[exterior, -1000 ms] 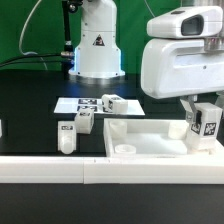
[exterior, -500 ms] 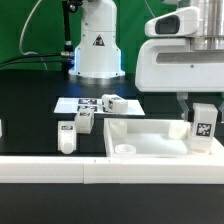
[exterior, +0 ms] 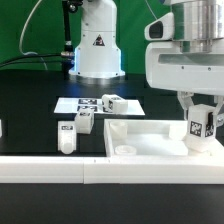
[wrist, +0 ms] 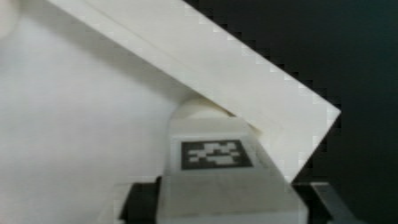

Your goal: Assemble one leg

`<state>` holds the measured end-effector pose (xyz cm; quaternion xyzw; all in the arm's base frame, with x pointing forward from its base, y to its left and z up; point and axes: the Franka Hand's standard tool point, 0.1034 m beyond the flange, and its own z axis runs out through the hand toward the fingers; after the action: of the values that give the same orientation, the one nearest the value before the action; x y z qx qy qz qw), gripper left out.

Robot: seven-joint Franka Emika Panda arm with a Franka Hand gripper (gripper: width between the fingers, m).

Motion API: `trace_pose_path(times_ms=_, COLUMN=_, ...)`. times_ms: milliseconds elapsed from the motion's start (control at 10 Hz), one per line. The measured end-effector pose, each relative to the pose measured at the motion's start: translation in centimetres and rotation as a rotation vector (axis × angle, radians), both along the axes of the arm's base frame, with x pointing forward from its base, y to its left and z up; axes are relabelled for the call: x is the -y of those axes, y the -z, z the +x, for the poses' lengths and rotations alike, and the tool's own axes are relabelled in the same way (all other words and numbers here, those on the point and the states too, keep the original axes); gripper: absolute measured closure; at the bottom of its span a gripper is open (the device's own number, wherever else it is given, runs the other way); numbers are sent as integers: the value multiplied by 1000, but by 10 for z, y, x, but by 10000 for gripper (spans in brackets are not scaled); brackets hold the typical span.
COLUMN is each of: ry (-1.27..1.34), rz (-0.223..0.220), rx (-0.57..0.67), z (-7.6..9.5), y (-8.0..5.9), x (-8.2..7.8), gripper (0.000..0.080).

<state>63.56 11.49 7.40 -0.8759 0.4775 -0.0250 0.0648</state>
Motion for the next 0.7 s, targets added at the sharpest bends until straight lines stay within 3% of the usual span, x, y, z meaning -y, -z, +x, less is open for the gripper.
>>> trace_pose_path(times_ms=300, ry=187, rz=36, rx=-16, z=0, y=0, x=0, gripper=511)
trace_pose_path(times_ms=600, ry=528, rz=136, rx=-26, z=1, y=1, x=4, gripper=511)
trace_pose_path(times_ms=700, ry=503, rz=133, rx=-23, z=1, y=1, x=3, gripper=511)
